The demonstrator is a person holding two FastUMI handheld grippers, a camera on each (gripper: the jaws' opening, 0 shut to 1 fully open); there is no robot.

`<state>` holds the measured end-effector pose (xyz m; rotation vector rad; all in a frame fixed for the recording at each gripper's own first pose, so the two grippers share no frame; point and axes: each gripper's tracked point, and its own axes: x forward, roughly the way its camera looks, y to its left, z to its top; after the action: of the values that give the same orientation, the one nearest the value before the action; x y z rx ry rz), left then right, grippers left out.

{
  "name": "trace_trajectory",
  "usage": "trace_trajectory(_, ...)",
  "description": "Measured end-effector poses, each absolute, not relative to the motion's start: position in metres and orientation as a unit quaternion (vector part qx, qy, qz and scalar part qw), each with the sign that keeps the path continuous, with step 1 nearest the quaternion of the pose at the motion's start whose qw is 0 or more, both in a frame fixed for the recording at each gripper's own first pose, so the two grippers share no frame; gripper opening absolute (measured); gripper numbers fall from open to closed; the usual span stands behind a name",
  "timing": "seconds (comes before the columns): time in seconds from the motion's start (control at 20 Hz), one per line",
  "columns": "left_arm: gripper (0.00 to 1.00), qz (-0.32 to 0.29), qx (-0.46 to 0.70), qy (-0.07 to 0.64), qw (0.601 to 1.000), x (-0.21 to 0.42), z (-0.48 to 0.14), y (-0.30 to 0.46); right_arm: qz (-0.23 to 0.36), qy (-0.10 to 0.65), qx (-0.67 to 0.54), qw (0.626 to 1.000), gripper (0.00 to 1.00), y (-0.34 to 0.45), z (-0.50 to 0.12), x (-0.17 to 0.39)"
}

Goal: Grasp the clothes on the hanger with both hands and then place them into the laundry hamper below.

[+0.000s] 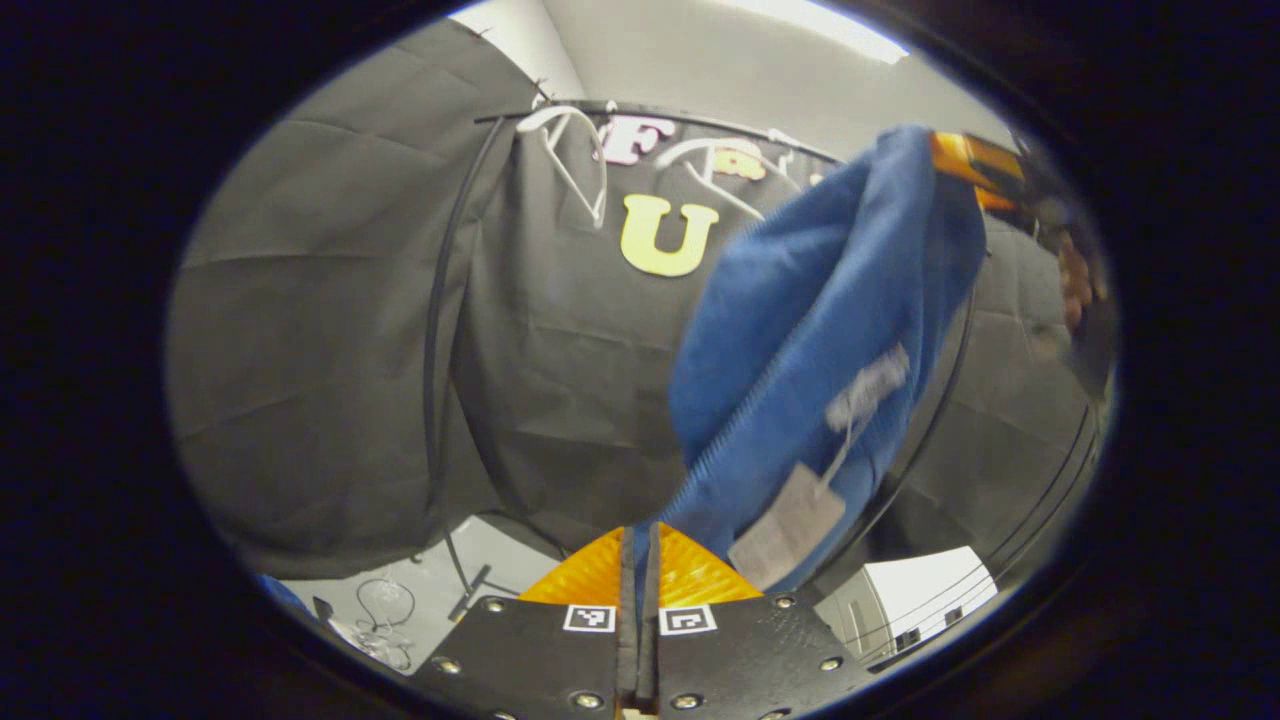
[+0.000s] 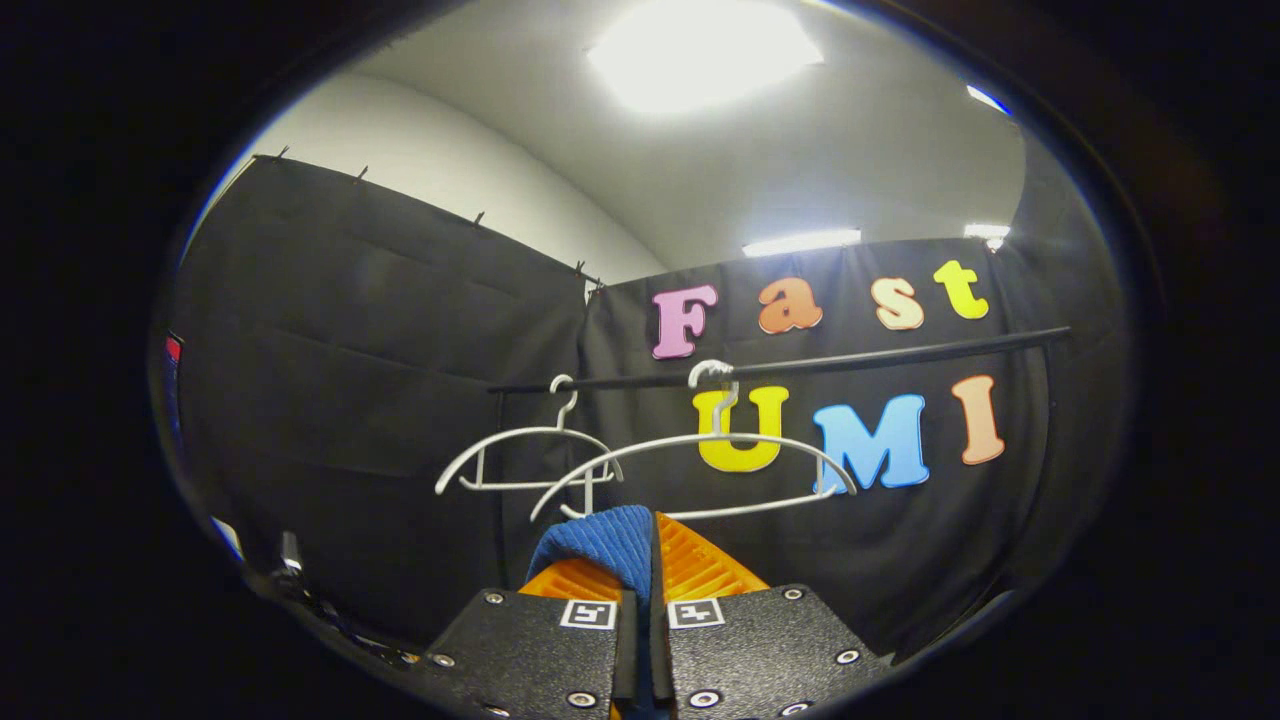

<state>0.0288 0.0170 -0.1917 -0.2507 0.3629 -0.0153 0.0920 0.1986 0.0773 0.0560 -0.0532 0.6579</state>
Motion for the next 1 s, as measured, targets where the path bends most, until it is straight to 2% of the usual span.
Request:
trace_trajectory(0.2,0.0,-0.004,-0.115,0.185,0.976,0.026,-0.2,0.033,0.327,0.055,0.016,0.943,0.05,0.204,0.003,0.064)
trace_trajectory(0.25,0.02,-0.006,-0.114,0.196,0.974,0.021,-0.21,0.032,0.329,0.078,0.009,0.941,0.05,0.207,-0.022,0.057)
trace_trajectory(0.65,0.0,-0.015,-0.118,0.295,0.948,-0.022,-0.3,0.006,0.334,0.251,-0.083,0.905,0.05,0.212,-0.222,0.023)
trace_trajectory(0.85,0.0,-0.017,-0.101,0.339,0.935,-0.031,-0.32,-0.001,0.325,0.306,-0.11,0.888,0.07,0.206,-0.283,0.009)
trace_trajectory(0.95,0.02,-0.024,-0.096,0.357,0.929,-0.036,-0.33,-0.004,0.335,0.332,-0.12,0.874,0.17,0.203,-0.3,-0.001)
trace_trajectory(1.0,0.03,-0.027,-0.095,0.366,0.925,-0.041,-0.336,-0.008,0.334,0.339,-0.127,0.87,0.41,0.198,-0.305,-0.005)
